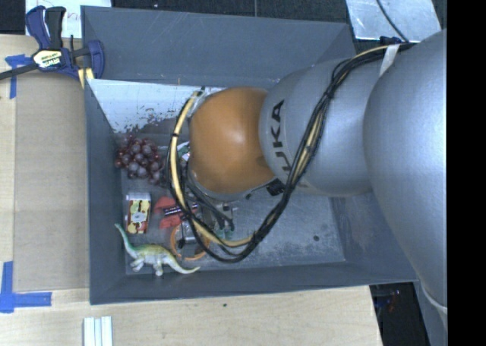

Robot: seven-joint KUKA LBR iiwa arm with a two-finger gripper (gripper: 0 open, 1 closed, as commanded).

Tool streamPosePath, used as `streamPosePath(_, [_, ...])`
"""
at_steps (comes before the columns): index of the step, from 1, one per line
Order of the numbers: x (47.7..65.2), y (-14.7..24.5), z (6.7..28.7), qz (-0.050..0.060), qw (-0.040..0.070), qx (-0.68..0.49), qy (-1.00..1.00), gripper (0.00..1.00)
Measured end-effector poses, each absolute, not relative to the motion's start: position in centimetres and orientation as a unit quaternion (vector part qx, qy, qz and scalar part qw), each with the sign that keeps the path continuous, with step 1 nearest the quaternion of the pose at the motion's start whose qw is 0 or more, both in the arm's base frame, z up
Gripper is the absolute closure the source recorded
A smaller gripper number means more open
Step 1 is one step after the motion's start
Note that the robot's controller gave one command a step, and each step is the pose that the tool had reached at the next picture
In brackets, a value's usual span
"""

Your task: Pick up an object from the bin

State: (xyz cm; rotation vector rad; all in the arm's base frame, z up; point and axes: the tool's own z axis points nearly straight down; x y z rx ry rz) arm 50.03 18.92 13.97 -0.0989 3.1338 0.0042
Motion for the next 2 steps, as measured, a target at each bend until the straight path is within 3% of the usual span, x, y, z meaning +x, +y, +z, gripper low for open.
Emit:
streamPosePath(1, [48.6, 19.2, 7.2, 0.003, 0.012, -0.070, 0.997, 0.00])
streamPosePath(2, [49.2, 16.6, 7.3, 0.006, 0.010, -0.012, 1.000, 0.00])
